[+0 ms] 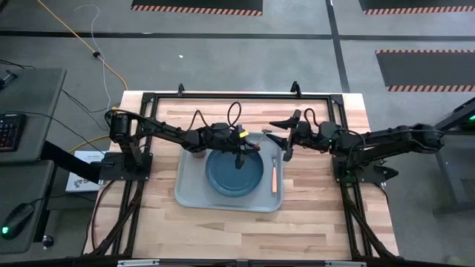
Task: Pick and place plate/cup/fork/spoon on tray
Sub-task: Put the orange spoon on the blue tray to the left of the orange fork
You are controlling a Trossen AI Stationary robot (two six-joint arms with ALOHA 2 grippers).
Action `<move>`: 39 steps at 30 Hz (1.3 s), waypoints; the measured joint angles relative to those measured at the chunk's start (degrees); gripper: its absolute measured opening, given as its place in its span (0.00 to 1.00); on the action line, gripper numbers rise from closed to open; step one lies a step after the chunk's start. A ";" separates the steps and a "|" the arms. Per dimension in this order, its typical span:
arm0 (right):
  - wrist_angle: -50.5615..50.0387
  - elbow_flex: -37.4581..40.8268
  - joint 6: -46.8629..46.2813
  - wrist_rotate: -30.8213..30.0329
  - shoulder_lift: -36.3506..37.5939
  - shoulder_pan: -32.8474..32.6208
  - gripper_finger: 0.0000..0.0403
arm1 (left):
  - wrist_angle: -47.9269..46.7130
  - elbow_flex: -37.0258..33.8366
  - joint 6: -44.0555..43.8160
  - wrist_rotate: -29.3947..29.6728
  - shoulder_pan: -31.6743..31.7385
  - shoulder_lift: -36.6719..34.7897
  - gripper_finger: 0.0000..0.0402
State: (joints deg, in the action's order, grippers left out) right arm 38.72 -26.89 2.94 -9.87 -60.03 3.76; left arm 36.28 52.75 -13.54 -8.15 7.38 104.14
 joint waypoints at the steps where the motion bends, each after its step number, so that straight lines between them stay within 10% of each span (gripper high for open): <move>1: 0.09 0.00 0.02 -0.03 0.14 -0.10 0.51 | -0.04 0.00 -0.70 0.59 -0.13 0.00 0.00; 18: 5.28 -0.02 0.53 -7.24 -3.96 -0.16 0.02 | -0.34 0.06 1.98 4.73 -0.60 -0.02 0.03; 24: -0.54 -0.68 2.17 -11.89 0.71 -0.53 0.01 | -4.86 0.04 6.86 3.92 0.44 -1.31 0.17; 32: -42.51 -11.99 -10.09 -11.28 11.06 -0.49 0.00 | -28.68 1.92 12.13 4.22 5.43 -17.29 0.35; 39: -38.82 -1.32 -29.62 -6.21 10.38 -4.89 0.00 | -15.16 -6.43 11.71 4.09 3.38 -32.30 0.37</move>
State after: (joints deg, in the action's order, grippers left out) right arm -0.10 -28.21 -26.68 -16.08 -49.65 -1.13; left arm 21.12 46.33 -1.83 -4.06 10.77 71.84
